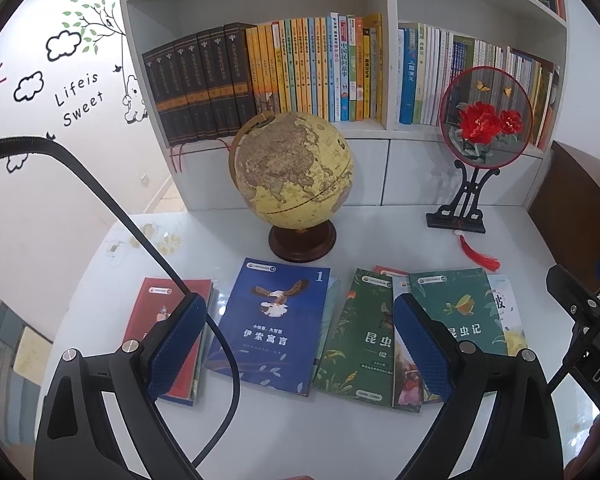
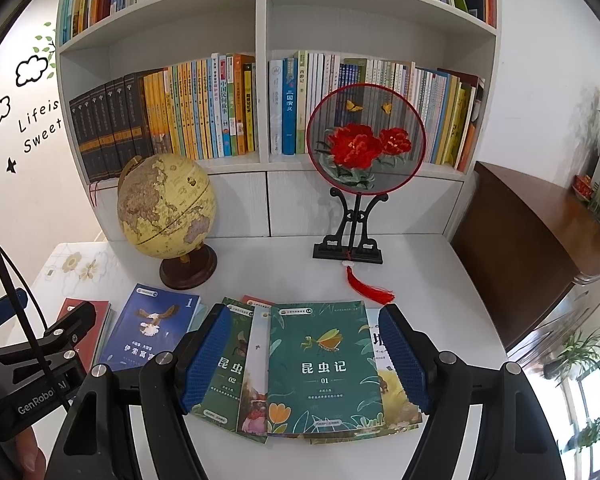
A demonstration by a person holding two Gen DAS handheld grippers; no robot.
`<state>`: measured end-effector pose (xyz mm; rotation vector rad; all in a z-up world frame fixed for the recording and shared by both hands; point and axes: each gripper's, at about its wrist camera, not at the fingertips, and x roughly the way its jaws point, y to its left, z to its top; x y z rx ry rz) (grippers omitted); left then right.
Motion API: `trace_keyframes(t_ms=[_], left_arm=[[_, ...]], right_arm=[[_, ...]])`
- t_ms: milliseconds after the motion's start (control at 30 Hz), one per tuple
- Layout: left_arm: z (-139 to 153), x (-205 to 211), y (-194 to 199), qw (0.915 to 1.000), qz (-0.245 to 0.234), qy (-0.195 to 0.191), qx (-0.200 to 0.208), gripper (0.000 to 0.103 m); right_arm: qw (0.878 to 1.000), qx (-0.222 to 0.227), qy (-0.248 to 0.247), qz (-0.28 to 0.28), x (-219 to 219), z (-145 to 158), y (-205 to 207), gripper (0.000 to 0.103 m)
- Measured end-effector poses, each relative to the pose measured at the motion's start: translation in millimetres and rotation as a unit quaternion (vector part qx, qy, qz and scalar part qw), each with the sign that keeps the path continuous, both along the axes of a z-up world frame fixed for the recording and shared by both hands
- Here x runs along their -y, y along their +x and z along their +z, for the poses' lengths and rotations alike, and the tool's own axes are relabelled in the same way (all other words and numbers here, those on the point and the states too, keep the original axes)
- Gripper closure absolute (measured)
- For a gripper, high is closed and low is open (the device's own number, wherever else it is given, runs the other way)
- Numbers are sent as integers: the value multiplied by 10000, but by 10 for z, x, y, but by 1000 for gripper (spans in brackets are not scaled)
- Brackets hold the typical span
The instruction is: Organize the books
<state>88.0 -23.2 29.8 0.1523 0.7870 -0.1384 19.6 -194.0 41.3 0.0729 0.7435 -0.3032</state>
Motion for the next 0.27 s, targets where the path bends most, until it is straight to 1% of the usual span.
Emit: trace_keyframes(t_ms=[67, 133, 200, 267], left_arm=[[-1, -7, 2, 10000, 46, 10, 34, 9], [8, -13, -10, 9997, 165, 79, 156, 9], [25, -7, -47, 9987, 233, 225, 394, 9], [34, -7, -35, 9984, 264, 276, 420, 9]], right_arm=[[10000, -1, -3, 6, 3, -4, 7, 28], [10000, -7, -12, 4, -1, -11, 6, 28], [10000, -33, -60, 2, -11, -27, 9, 28], [9999, -59, -160, -3, -28, -41, 17, 28]])
